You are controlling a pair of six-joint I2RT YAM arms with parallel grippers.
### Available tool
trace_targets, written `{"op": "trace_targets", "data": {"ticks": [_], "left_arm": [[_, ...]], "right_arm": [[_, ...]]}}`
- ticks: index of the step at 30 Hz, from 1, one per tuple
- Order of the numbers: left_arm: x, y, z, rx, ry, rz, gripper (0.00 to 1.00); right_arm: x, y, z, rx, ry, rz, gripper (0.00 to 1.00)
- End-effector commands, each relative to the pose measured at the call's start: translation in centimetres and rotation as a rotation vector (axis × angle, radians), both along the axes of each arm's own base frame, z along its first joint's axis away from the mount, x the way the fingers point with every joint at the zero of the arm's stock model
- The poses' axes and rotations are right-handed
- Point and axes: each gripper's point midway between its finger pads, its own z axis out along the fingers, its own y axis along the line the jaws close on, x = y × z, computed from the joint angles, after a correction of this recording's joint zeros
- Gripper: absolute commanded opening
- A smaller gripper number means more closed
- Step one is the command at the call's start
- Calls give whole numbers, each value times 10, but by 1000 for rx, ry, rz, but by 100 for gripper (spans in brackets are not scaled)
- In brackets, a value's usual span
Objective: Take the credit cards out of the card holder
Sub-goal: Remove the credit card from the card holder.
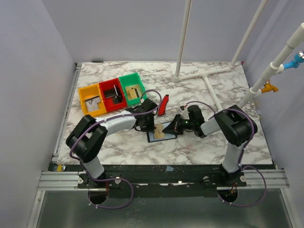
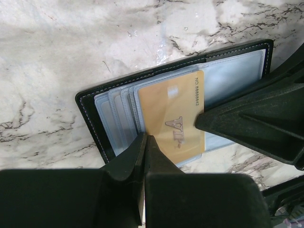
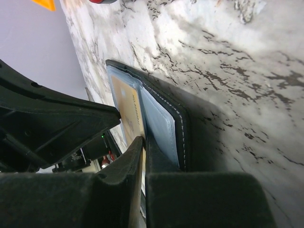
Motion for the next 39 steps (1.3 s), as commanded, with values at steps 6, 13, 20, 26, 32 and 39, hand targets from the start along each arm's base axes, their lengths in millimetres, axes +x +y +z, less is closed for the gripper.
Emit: {"op": "trace_targets", "data": {"ticks": [6,13,20,26,32,39], "left_arm": [[-18,26,-25,79,79,18,0],[-18,30,-26,87,79,24,0],[-18,34,-28,100,86,34,0],[-17,35,-27,100,83,39,0],[-16,35,-26,98,83,38,0],[-16,35,-25,97,79,37,0]], "right_arm": [[-5,-10,-11,-10,32,-13,7],[-4,-13,-9,-10,25,-20,7],[-3,-18,-11,-27,20,-29,6],[-3,-22,-9,-29,12,-34,6],[-1,-28,-8,-53,-6,-41,1],[0,-32,-5,-63,-21,-44,1]]}}
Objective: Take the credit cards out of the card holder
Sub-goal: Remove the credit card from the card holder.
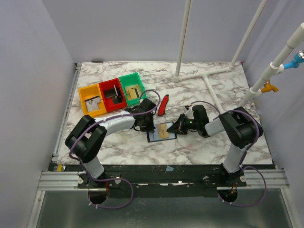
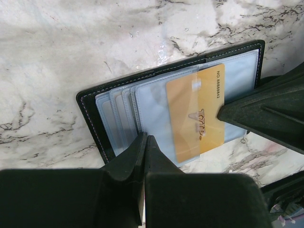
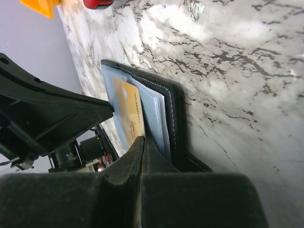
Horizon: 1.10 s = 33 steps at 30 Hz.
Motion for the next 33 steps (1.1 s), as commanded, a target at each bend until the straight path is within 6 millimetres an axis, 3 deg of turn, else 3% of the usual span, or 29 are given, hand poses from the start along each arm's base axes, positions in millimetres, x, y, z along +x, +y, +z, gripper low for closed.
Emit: {"op": "trace_targets", "data": {"ticks": [1,33], "left_arm": [[-19,32,-25,125,76,19,0],[-13,27,-9,98,40,11,0]], "right_arm": [[-3,-10,-7,-47,0,-14,1],[2,-29,10,-75,-29,-51,1]]}}
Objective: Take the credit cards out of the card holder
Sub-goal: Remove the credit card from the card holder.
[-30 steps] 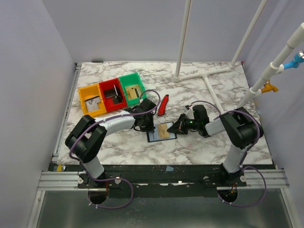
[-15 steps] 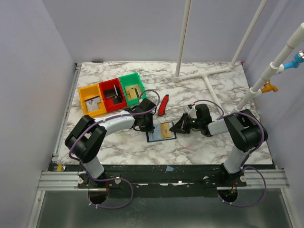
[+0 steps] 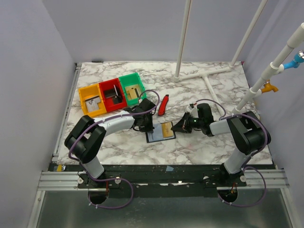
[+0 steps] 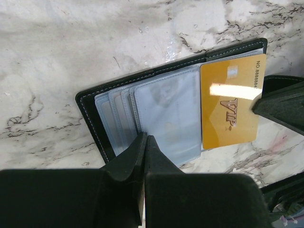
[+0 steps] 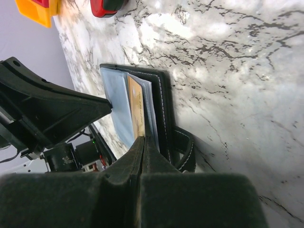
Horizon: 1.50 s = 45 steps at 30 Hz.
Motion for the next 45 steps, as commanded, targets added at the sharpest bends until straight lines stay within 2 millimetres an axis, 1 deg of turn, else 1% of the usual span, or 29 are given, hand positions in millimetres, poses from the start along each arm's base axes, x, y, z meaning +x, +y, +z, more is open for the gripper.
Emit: {"op": "trace_targets", "data": {"ticks": [1,8,12,13,15,16,17,18,21,23,24,27,31,36,42,45], "left_arm": [[-10,22,-8,83,28,8,0],[-6,17,4,60,4,0,0],[-1,9,21,20,-20,-8,0],[1,7,28,8,-30,-10,2],[3,3,42,-19,-52,-13,13],[4,2,49,-31,-63,-14,23],[5,0,55,-41,-70,-15,31],[5,-1,61,-51,-76,-18,41],[5,-5,75,-86,-94,-24,62],[5,-7,83,-117,-102,-24,80],[5,-8,85,-133,-99,-23,83],[5,-12,92,-206,-92,-20,84],[1,-18,97,-300,-72,-28,84],[0,-25,103,-412,-47,-33,84],[2,-31,113,-495,-33,-39,84],[2,-34,118,-535,-28,-43,84]], "right_arm": [[-2,-8,-1,-24,3,-20,1],[-1,-4,9,4,-7,-3,1],[0,-1,20,35,-17,6,1],[0,0,23,42,-22,10,1],[1,1,29,52,-29,11,1],[2,2,31,57,-33,13,1],[2,3,33,62,-36,16,1],[2,3,35,65,-37,15,1],[2,4,40,75,-43,18,1],[3,4,43,82,-44,18,1],[3,5,45,85,-46,20,1],[3,7,50,101,-47,25,1],[4,10,61,143,-50,32,1],[5,16,79,215,-51,42,1],[7,23,105,306,-55,61,1],[6,25,115,353,-48,68,1]]}}
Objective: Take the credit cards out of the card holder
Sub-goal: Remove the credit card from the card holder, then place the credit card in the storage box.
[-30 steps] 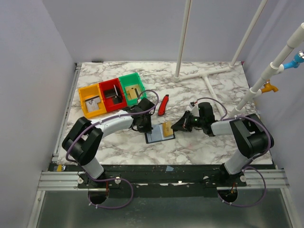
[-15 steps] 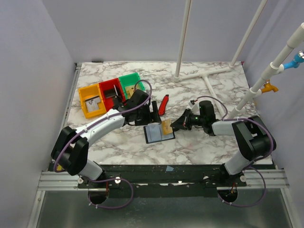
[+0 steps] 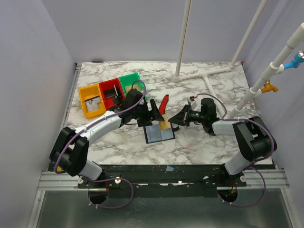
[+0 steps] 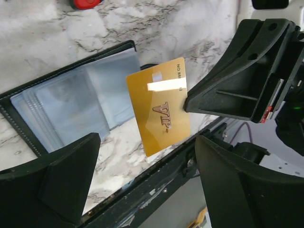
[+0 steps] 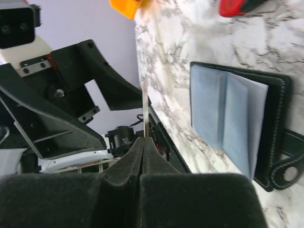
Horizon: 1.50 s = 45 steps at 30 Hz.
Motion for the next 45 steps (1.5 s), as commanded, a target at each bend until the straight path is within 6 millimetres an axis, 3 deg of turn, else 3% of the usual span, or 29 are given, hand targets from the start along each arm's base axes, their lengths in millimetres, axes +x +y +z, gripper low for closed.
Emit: {"op": "trace_targets", "data": {"ticks": [1,5,10,24,28,29,30,32,34,36,41,45], "left_arm": [[-2,-12,25,-132,-17,-36,83],[-2,-16,31,-203,3,-37,79],[-1,-20,37,-255,11,-40,67],[1,-27,48,-323,16,-49,0],[1,-26,48,-316,12,-47,0],[1,-25,48,-314,10,-47,0],[2,-25,48,-311,7,-44,0],[2,-23,49,-300,0,-42,0],[3,-22,51,-288,-18,-39,0],[2,-18,51,-260,-22,-34,0],[4,-6,53,-188,-60,-10,0],[17,16,57,-102,-110,45,0]], "right_arm": [[2,7,37,120,-42,39,1],[1,9,49,168,-41,51,1],[1,10,54,184,-45,57,1],[0,9,53,180,-49,58,1],[1,9,53,166,-58,57,2],[1,9,52,156,-59,53,14],[2,8,51,144,-67,51,39],[5,7,49,102,-81,39,75],[9,4,46,36,-96,16,93],[13,0,46,-21,-117,-1,100],[19,-6,46,-98,-139,-45,100],[20,-10,42,-138,-140,-58,100]]}}
